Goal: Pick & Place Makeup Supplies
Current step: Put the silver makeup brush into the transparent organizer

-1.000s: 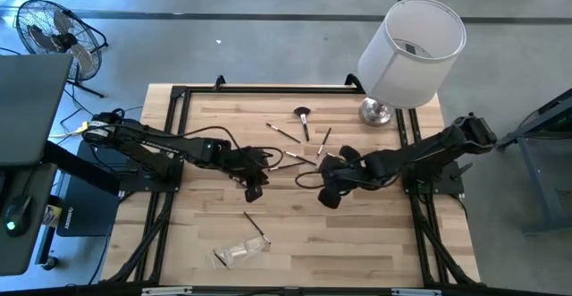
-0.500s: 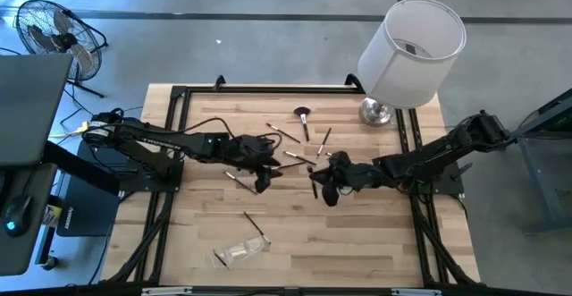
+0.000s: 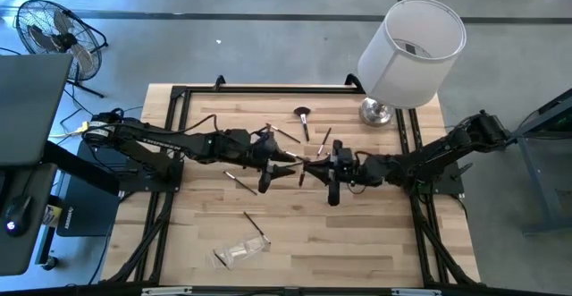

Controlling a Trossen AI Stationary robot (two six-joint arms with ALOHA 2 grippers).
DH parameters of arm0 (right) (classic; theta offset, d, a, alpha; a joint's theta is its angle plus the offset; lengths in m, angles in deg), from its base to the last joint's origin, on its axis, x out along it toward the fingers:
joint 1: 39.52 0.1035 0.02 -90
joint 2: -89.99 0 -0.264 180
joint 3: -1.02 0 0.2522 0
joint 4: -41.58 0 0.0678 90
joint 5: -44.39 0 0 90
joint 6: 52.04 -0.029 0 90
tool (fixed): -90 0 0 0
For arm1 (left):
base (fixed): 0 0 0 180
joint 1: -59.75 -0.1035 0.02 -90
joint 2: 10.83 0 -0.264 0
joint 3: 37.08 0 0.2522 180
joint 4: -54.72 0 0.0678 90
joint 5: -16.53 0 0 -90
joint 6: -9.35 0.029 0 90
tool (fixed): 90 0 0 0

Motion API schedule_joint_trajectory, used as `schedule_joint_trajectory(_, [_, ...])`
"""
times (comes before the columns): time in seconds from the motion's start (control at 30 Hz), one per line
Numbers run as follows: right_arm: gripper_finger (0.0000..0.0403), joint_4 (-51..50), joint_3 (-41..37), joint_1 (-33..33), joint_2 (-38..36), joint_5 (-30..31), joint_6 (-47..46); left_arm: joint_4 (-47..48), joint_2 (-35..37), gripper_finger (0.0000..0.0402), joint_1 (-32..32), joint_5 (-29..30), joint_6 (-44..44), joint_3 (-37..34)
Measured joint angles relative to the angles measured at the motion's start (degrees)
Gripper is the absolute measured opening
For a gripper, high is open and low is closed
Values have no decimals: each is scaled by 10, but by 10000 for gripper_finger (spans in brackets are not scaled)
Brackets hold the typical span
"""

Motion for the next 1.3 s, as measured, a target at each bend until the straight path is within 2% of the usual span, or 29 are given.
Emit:
schedule_joint_trajectory(0.17, [18,35,0,-8,0,-4,57,-30,0,179,0,-15,6,0])
schedule_joint_trajectory(0.37, [19,46,0,-23,0,-30,59,-42,0,179,0,7,5,0])
schedule_joint_trajectory(0.77, [19,79,0,-24,0,-33,104,-137,-34,179,0,9,-11,3])
schedule_joint_trajectory(1.3, [19,86,0,-24,0,-30,109,-132,-47,179,0,7,-26,8])
